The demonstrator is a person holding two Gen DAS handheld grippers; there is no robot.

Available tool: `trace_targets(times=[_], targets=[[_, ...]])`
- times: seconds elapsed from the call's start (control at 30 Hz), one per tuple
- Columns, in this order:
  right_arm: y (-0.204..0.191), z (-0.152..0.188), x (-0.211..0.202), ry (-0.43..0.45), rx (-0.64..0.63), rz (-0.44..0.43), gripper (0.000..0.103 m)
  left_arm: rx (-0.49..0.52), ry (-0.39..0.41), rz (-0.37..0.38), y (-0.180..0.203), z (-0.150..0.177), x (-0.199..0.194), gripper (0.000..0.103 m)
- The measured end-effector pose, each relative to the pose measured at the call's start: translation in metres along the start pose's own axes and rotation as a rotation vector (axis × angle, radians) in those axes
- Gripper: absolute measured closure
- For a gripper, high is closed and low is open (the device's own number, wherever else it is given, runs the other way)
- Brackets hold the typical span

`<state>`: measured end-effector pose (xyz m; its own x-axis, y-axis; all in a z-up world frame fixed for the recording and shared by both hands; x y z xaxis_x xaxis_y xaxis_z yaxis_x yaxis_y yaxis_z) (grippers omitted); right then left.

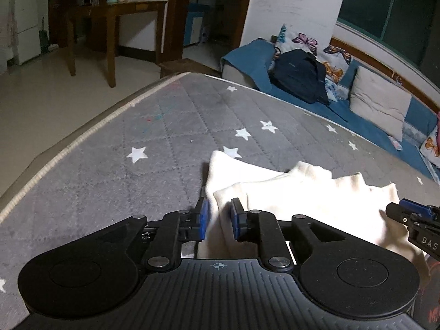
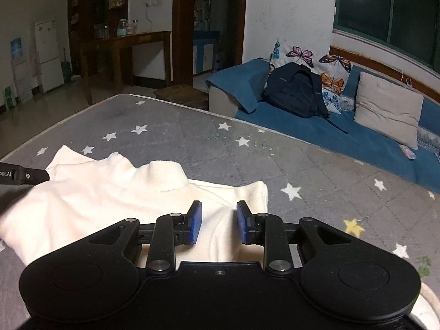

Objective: Fold clothes
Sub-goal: 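Lay the folded sweatshirt flat and open both grippers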

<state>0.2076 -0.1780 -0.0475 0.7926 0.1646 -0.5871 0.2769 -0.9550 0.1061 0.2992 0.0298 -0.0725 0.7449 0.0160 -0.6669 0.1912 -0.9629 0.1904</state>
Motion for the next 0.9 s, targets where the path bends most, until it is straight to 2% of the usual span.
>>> trace_targets(times=[0.07,0.13,0.2,0.27,0.5,0.9], targets=[[0.003,0.000,-0.009,0.010,-0.006,0.003,0.063,0.020,0.012,-0.007,0.006,0.002,-0.011,0.073],[0.004,0.001,-0.019,0.021,-0.005,0.003,0.060,0.030,0.028,-0.007,0.010,0.003,-0.022,0.069],[0.006,0.003,-0.031,0.030,-0.003,0.003,0.056,0.029,0.033,-0.007,0.012,0.004,-0.030,0.060],[0.007,0.006,-0.044,0.040,-0.007,0.006,0.049,0.031,0.041,-0.007,0.015,0.007,-0.041,0.056],[0.017,0.020,-0.081,0.064,-0.002,0.022,0.039,0.069,0.074,-0.012,0.027,0.027,-0.083,0.038],[0.034,0.066,-0.144,0.069,0.004,0.062,0.026,0.111,0.091,-0.043,0.033,0.076,-0.135,0.025]])
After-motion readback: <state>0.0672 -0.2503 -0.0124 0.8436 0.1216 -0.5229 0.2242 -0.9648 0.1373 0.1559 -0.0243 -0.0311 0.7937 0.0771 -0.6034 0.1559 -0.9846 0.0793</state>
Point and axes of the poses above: each gripper's, at about its wrist camera, not at the fingertips, and x roughly the way its jaws point, y to its right, z to its underside, the point moved 5 cm from there along x, roughly the way its jaws point, and after that the axes turned 4 degrees about -x, right-handed, at the moved point
